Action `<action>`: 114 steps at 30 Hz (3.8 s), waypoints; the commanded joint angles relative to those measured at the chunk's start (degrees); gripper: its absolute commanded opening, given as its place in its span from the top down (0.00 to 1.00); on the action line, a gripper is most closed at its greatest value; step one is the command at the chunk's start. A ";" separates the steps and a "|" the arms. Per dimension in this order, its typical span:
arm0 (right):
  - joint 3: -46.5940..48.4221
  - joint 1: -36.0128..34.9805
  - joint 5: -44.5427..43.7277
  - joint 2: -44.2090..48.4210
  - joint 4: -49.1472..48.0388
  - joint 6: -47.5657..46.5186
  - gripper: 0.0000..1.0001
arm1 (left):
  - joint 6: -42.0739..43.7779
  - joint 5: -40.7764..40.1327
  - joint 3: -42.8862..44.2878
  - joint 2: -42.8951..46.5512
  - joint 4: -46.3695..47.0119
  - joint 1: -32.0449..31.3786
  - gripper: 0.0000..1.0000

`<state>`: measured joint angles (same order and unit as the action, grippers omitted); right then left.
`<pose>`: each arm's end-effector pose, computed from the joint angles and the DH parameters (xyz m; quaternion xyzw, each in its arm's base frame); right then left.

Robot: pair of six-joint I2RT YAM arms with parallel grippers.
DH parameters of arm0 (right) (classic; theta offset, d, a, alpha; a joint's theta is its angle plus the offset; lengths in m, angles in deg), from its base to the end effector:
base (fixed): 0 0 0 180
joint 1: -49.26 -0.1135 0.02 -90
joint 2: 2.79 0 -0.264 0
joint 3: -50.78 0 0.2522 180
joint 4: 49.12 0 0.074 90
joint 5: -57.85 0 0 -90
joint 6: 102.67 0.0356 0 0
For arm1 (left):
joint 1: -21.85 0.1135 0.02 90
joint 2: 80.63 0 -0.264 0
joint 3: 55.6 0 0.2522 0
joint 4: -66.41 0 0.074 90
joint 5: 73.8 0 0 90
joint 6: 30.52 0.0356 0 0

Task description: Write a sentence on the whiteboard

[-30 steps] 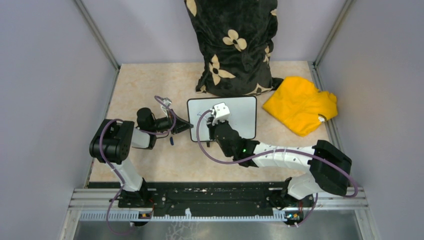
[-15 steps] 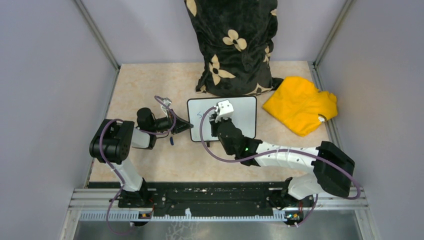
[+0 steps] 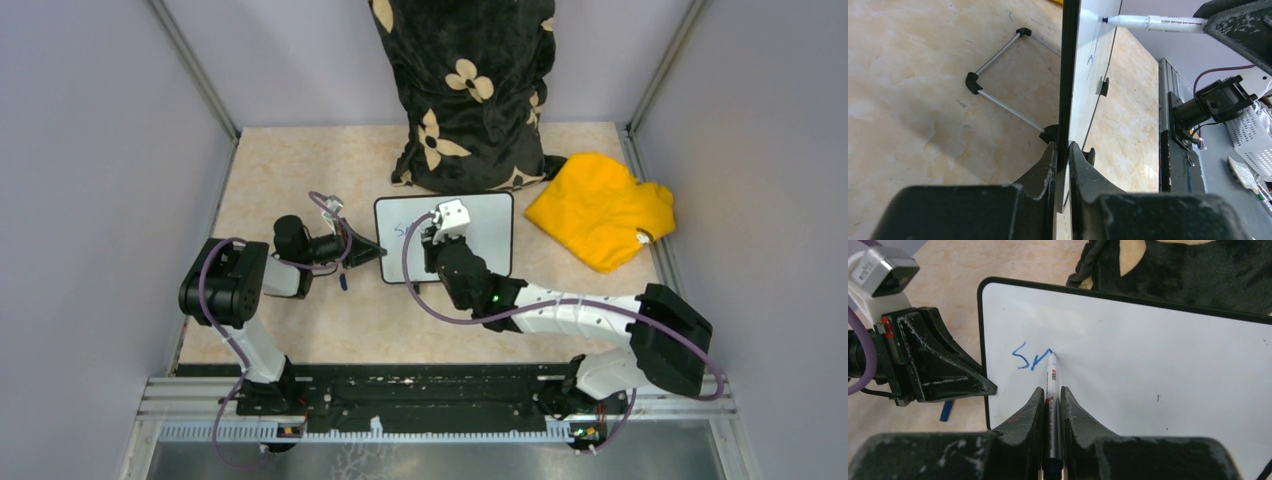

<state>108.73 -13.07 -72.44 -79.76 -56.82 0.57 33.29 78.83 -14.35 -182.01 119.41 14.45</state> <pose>0.1588 0.2533 0.2687 -0.1030 0.7512 0.1541 0.6335 0.2809 -0.0684 0.1424 0.2348 0.6880 -0.5364 0.4287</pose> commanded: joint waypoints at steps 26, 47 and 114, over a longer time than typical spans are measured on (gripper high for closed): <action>-1.20 0.90 1.64 3.28 2.64 0.88 1.00 | 0.27 1.00 0.64 -1.10 0.30 -0.42 1.00; 1.25 2.38 0.84 3.15 0.61 -1.19 1.00 | 0.44 1.03 0.65 -1.06 0.03 -0.51 1.00; -4.80 3.79 4.67 13.75 3.61 1.62 1.00 | 0.71 1.09 0.98 -1.18 -0.82 -0.77 1.00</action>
<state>103.15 -9.74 -67.68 -67.52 -49.89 3.34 33.31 79.37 -14.33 -182.14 119.17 14.06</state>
